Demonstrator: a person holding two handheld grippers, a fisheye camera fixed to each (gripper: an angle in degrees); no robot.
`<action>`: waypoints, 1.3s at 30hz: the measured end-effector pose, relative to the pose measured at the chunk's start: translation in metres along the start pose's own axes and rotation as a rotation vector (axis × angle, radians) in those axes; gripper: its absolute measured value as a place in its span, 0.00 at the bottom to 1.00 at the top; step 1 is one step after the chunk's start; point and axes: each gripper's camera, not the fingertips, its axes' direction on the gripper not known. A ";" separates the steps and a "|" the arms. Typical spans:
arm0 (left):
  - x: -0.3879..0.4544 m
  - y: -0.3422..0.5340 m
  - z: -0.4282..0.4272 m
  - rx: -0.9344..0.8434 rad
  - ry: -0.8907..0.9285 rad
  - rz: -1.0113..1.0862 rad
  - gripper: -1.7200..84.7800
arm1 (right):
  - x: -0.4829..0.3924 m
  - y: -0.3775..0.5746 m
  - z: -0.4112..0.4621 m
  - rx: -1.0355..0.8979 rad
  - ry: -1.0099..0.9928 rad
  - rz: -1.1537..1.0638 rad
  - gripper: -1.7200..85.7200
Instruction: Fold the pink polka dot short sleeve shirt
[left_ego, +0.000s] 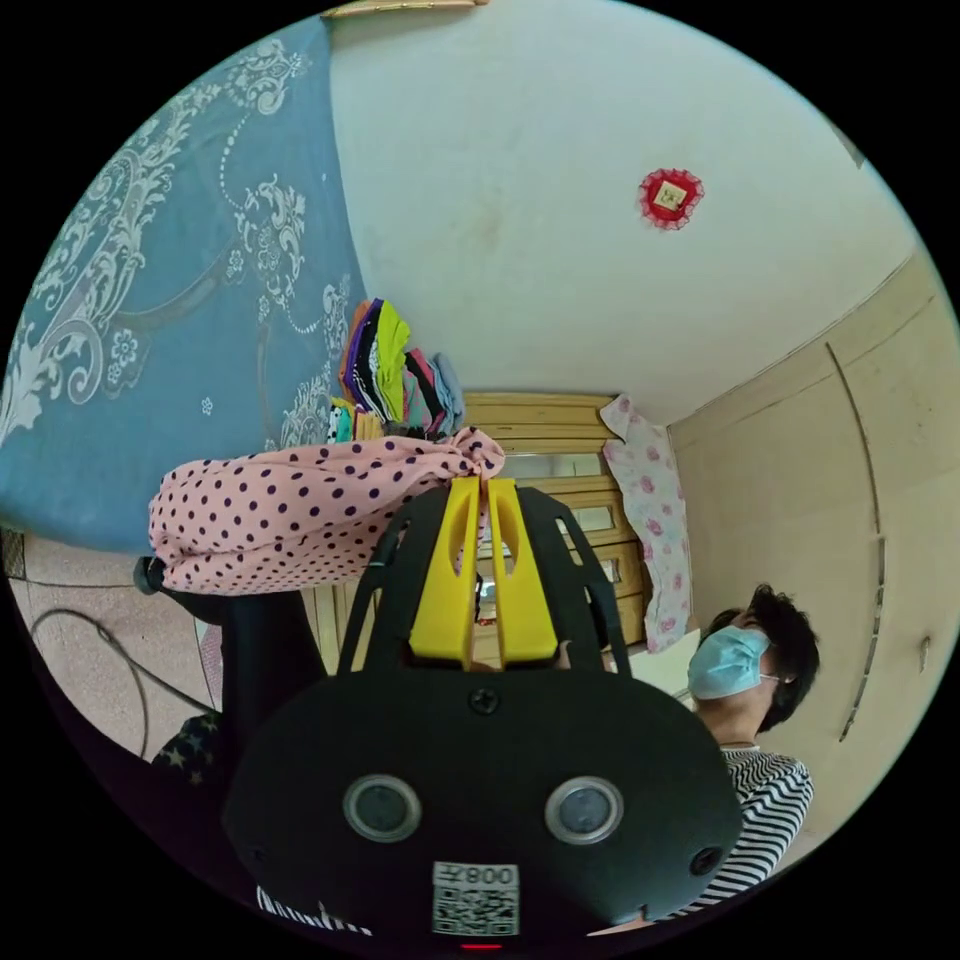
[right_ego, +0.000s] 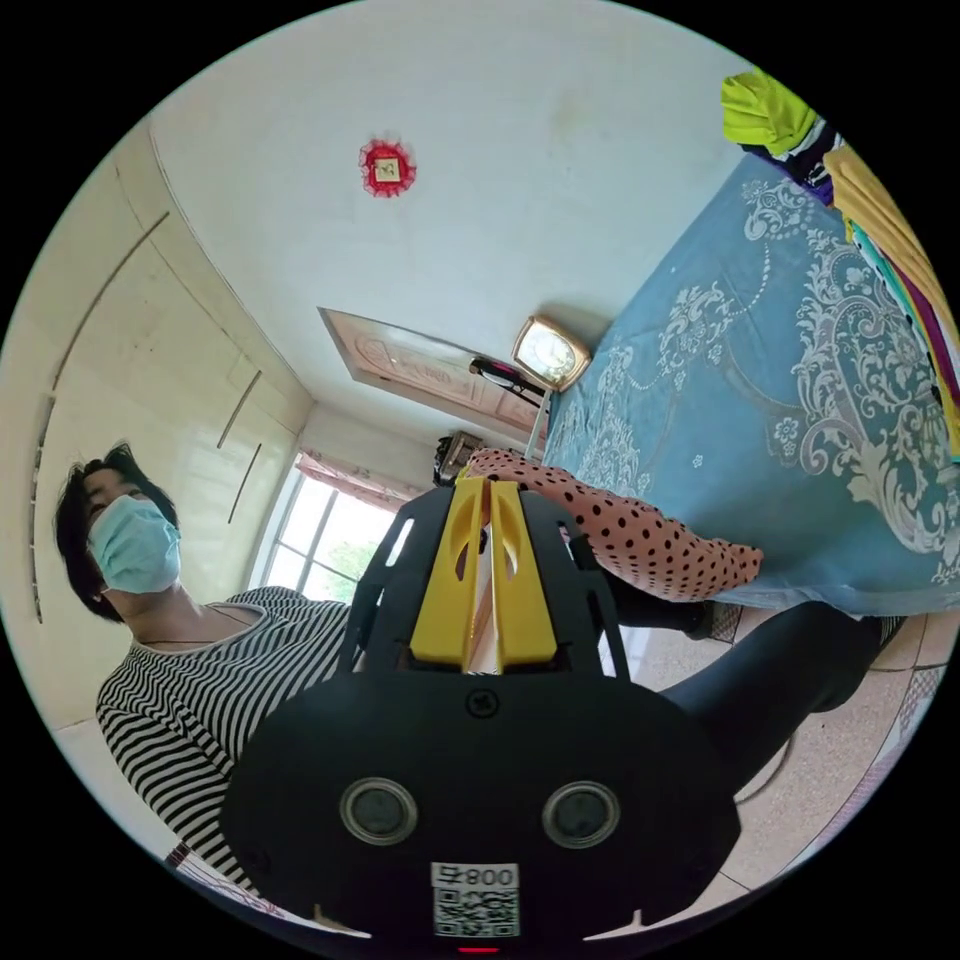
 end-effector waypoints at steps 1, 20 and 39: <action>-0.023 -0.012 0.011 -0.010 -0.007 -0.007 0.04 | 0.006 -0.011 -0.011 0.007 0.004 0.012 0.03; -0.288 -0.461 0.381 -0.184 0.156 0.289 0.03 | 0.001 -0.562 -0.215 0.162 0.308 -0.273 0.03; -0.828 -0.439 0.543 -0.414 -0.221 -0.078 0.04 | 0.150 -0.731 -0.316 -0.129 1.022 0.135 0.03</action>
